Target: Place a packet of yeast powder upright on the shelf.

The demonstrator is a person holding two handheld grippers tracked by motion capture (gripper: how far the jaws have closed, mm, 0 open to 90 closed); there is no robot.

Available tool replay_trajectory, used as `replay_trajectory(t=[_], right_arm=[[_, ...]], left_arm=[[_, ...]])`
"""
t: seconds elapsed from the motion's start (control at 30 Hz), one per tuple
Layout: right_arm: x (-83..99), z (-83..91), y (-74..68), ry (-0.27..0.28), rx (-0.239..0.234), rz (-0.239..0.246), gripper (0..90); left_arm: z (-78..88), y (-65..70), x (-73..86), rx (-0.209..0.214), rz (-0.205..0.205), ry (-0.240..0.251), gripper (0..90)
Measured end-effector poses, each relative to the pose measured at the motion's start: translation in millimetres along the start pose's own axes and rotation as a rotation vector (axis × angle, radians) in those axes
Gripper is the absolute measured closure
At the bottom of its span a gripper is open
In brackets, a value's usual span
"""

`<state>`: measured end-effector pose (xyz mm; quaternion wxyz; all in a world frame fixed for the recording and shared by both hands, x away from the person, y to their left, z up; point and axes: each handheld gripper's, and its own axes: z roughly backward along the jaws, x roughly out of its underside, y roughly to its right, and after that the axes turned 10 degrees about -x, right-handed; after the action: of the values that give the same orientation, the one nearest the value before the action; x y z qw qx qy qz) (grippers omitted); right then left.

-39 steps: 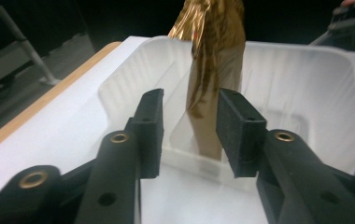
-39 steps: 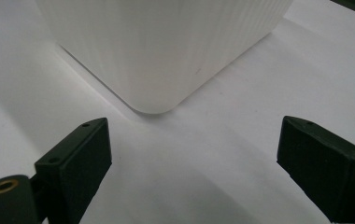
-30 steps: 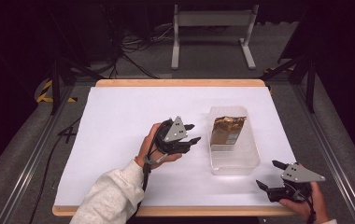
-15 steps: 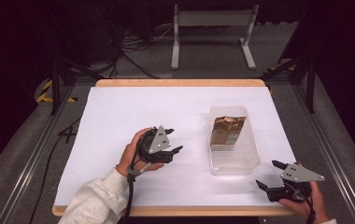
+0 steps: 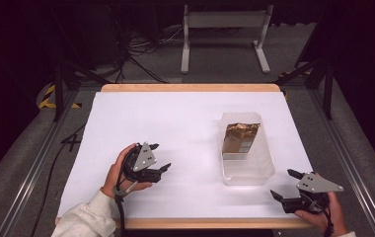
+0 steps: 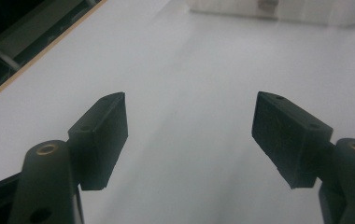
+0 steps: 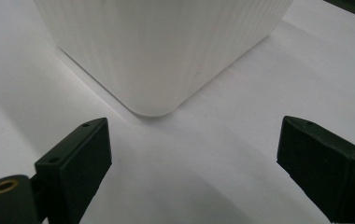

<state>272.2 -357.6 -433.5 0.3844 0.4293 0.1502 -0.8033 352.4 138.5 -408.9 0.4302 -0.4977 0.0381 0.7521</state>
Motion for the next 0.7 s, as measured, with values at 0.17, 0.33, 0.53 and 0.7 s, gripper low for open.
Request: replay_trajectory(t=[0.17, 0.33, 0.53, 0.7], right_arm=[[-0.5, -0.5, -0.4, -0.002, 0.002, 0.002, 10.6], [-0.7, -0.5, -0.3, -0.001, 0.003, 0.003, 10.6], [-0.7, 0.2, 0.2, 0.003, 0.006, 0.005, 10.6], [-1.1, 0.2, -0.1, 0.004, 0.009, 0.007, 10.6]], left_arm=[[11.0, -4.5, 18.5, -0.033, 0.025, -0.021, 24.6], [21.2, -9.0, 35.1, -0.069, 0.053, -0.029, 21.2], [37.9, -15.6, 62.4, -0.108, 0.135, -0.038, 16.7], [54.2, -23.4, 79.5, -0.130, 0.194, -0.008, 14.5]])
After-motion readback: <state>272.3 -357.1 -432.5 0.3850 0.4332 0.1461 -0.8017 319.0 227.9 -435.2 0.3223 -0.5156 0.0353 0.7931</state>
